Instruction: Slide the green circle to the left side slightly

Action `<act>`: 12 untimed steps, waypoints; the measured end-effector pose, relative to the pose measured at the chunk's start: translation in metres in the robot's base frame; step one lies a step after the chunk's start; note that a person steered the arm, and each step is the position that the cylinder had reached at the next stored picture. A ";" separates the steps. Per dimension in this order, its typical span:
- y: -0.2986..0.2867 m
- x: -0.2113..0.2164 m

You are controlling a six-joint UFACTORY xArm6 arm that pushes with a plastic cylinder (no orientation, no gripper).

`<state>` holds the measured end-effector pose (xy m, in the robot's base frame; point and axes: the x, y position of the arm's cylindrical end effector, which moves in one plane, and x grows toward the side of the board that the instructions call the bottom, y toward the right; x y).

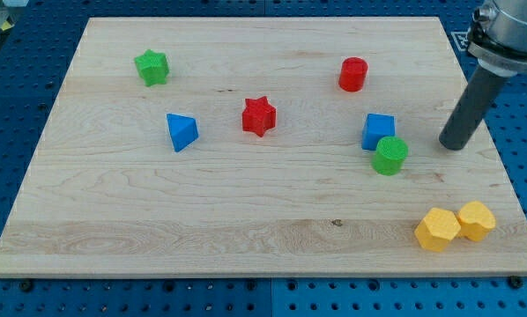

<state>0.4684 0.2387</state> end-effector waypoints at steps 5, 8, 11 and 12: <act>-0.049 0.010; -0.073 0.012; -0.075 0.032; -0.075 0.032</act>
